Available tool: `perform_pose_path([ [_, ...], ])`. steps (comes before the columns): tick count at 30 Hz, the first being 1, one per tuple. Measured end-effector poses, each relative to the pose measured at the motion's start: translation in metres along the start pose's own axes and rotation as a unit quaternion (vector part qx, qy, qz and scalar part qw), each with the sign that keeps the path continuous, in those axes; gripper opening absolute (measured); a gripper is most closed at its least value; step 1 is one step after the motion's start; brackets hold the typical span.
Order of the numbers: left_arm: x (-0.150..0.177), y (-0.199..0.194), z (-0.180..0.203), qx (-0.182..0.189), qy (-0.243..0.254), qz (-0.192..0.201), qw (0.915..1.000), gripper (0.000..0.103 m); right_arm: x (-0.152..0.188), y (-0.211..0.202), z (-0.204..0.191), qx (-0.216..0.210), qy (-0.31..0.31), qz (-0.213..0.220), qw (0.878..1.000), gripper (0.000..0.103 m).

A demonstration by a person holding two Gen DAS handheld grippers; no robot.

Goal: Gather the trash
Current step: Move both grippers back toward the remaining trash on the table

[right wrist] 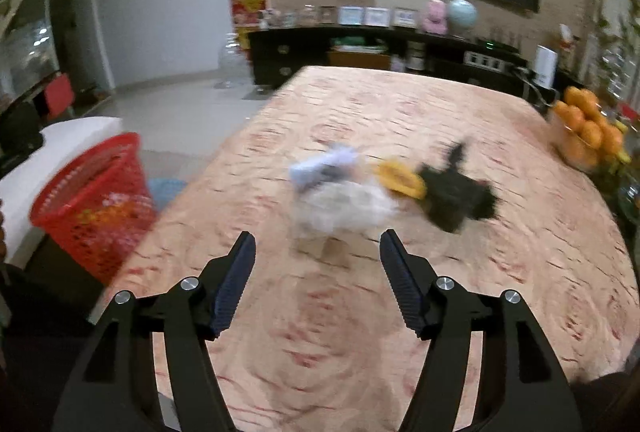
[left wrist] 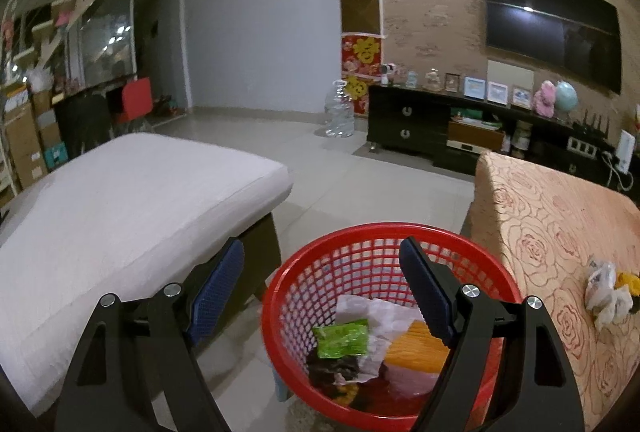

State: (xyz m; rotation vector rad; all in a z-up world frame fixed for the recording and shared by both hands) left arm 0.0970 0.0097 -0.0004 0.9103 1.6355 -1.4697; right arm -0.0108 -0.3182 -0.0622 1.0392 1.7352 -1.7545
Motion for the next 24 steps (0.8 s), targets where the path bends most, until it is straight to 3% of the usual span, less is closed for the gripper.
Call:
perform_pose_path([
  [6,0.004,-0.007,0.026,0.029,0.023,0.004,0.9993,0.077,0.013,-0.001,0.049,0.039,0.038,0.005,0.999,0.064],
  [15,0.012,-0.015,0.079,0.081,0.065,-0.003,0.9946,0.077,0.021,0.001,0.075,0.035,0.075,0.001,0.997,0.064],
  [24,0.017,-0.017,0.152,0.161,0.13,-0.021,0.9781,0.077,0.022,0.001,0.085,0.031,0.097,-0.003,0.995,0.064],
])
Point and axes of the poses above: each gripper's, at about its wrist camera, not at the fingertips, and y roughly the way its jaws point, z to its right, x to its underside, the point moved 3 cm from there along y, roughly the way its jaws point, and after that the axes turned 1 degree about y, right-handed, at the moved point
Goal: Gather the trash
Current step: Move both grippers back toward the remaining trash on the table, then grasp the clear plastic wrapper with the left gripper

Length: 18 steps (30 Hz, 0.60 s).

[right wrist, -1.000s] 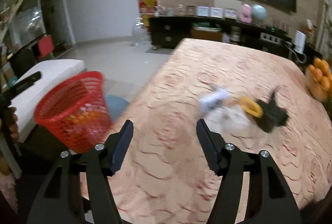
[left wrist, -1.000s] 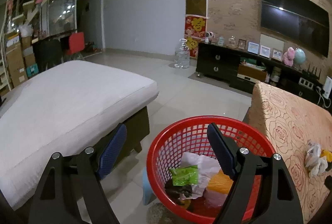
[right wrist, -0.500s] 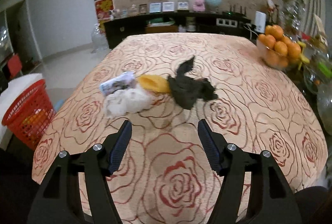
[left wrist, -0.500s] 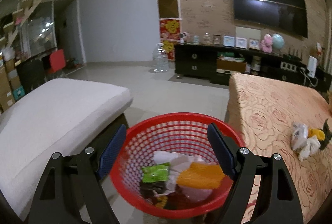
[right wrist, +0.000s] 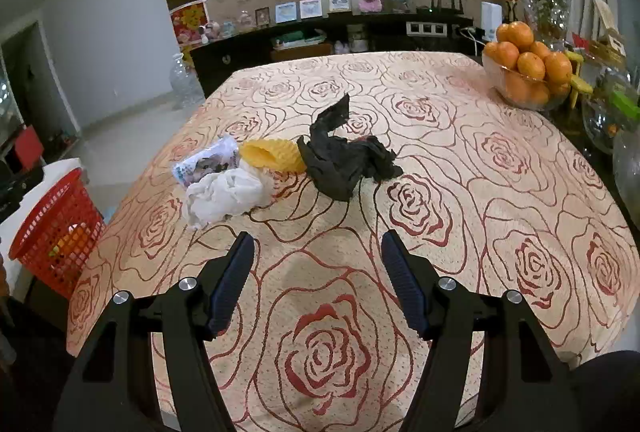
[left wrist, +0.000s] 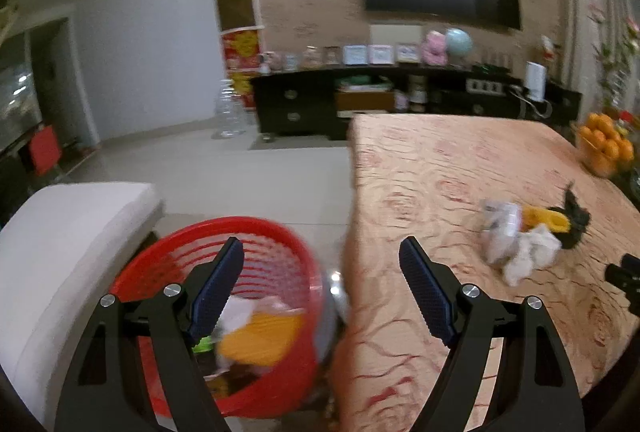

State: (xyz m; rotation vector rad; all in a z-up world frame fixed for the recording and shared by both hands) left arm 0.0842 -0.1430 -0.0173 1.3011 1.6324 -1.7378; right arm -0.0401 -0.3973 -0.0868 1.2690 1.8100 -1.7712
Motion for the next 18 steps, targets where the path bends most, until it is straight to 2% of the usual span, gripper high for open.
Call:
perform_pose_path([
  [4,-0.007,0.014,0.036,0.051,0.019,-0.011,0.9985,0.077,0.001,0.002,0.002,-0.005,0.005,-0.005,1.0,0.064],
  [9,-0.014,0.03,0.082,0.09,0.059,-0.017,0.9941,0.077,0.002,0.003,0.006,-0.01,0.014,-0.008,1.0,0.064],
  [16,-0.017,0.059,0.127,0.142,0.081,-0.036,0.9858,0.076,0.004,0.008,0.011,-0.023,0.029,-0.02,0.999,0.064],
  [18,-0.017,0.069,0.14,0.153,0.088,-0.043,0.9833,0.073,0.005,0.008,0.011,-0.027,0.031,-0.022,0.999,0.064],
])
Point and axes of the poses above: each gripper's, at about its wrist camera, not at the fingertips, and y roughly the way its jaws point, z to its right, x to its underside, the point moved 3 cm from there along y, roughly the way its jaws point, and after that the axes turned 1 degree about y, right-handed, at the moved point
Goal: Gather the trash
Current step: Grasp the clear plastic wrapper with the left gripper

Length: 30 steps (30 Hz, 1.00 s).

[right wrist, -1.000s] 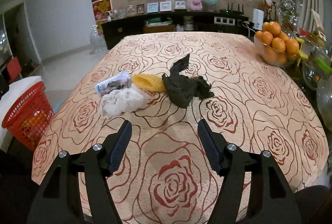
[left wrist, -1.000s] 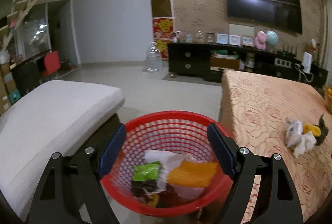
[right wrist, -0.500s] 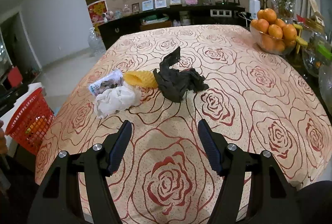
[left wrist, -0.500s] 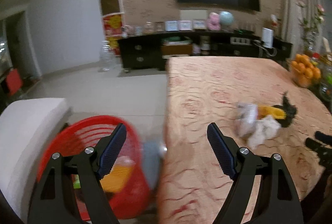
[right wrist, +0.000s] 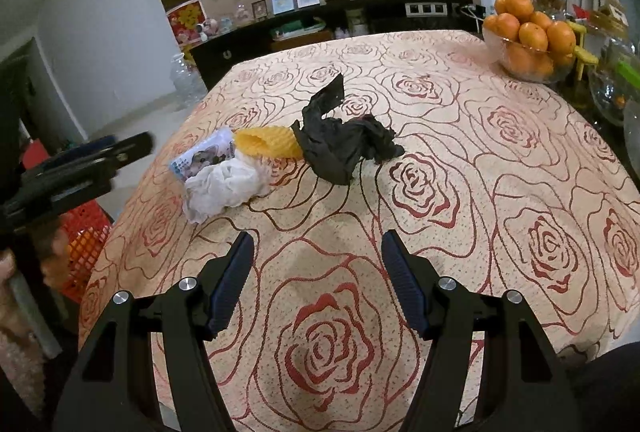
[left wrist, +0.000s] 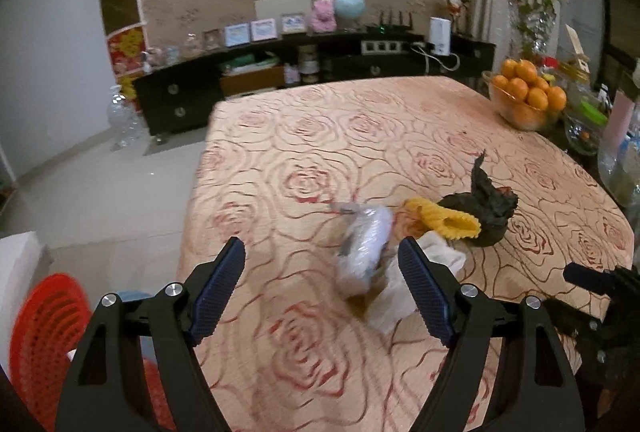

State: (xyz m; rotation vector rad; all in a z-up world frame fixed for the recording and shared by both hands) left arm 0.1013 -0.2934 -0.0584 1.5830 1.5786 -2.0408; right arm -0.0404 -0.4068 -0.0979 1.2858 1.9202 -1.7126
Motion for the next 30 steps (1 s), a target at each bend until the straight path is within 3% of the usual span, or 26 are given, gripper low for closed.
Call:
perform_pose_path([
  [6,0.004,0.041,0.009,0.031,-0.004,-0.043,0.9986,0.05,0.002,0.004,0.005,-0.006,0.009,-0.01,1.0,0.064],
  [9,0.01,0.056,0.008,0.05,-0.02,-0.062,0.9966,0.027,0.005,0.007,0.008,-0.011,0.018,-0.019,1.0,0.064],
  [13,0.013,0.057,0.01,0.061,-0.021,-0.059,0.9962,0.02,0.006,0.01,0.011,-0.009,0.024,-0.025,0.999,0.064],
  [19,0.02,0.041,0.013,0.067,-0.018,-0.053,0.9962,0.019,0.006,0.01,0.01,-0.009,0.02,-0.023,0.999,0.064],
  [30,0.038,-0.018,-0.005,0.019,-0.028,-0.027,0.9991,0.019,0.006,0.009,0.004,-0.006,0.006,-0.016,1.0,0.064],
])
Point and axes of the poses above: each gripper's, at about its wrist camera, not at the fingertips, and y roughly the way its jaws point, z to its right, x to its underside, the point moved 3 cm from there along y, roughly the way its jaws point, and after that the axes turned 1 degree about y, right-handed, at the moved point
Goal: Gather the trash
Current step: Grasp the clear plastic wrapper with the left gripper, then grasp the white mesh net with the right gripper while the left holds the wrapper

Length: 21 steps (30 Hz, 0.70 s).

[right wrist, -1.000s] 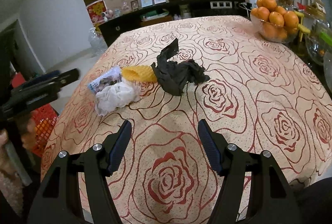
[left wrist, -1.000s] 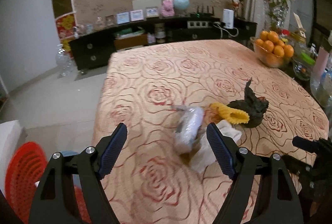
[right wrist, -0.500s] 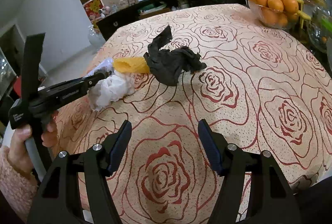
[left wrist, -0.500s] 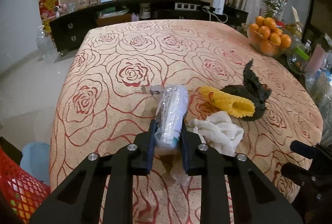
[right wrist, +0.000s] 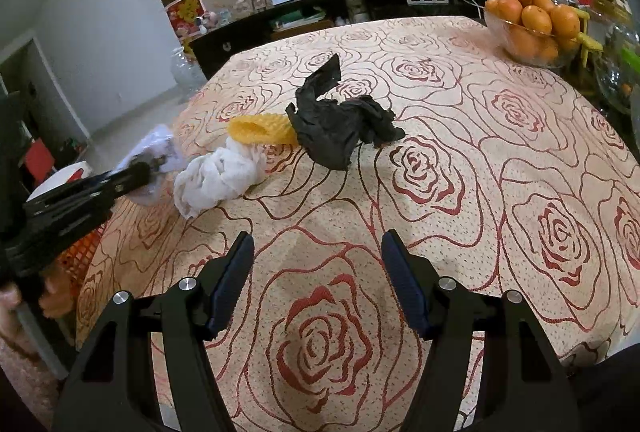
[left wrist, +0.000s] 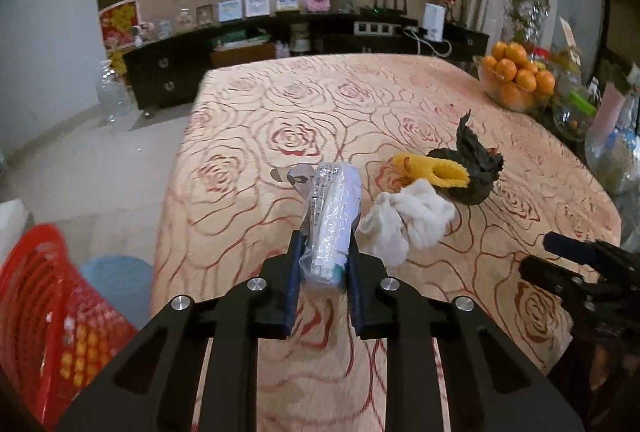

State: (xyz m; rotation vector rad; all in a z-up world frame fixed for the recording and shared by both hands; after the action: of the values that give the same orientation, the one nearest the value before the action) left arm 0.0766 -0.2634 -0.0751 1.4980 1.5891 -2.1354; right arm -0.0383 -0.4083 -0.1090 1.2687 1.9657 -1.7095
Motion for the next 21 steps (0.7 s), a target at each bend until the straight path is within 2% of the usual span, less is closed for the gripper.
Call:
perform_pose_path([
  [4,0.011,-0.024,-0.009,-0.039,-0.005,0.009,0.9992,0.019,0.001,0.001,-0.007,-0.002,-0.013,0.001,1.0,0.064],
  [7,0.018,-0.037,-0.017,-0.065,-0.008,0.013,0.9978,0.019,0.001,0.003,-0.014,-0.003,-0.027,0.005,1.0,0.07],
  [14,0.022,-0.049,-0.04,-0.084,-0.036,0.02,0.9956,0.019,-0.009,0.013,-0.04,-0.004,-0.055,0.012,0.998,0.086],
  [21,0.025,-0.053,-0.047,-0.076,-0.039,0.021,0.9961,0.019,-0.033,0.051,-0.07,0.0,-0.091,-0.002,0.996,0.088],
])
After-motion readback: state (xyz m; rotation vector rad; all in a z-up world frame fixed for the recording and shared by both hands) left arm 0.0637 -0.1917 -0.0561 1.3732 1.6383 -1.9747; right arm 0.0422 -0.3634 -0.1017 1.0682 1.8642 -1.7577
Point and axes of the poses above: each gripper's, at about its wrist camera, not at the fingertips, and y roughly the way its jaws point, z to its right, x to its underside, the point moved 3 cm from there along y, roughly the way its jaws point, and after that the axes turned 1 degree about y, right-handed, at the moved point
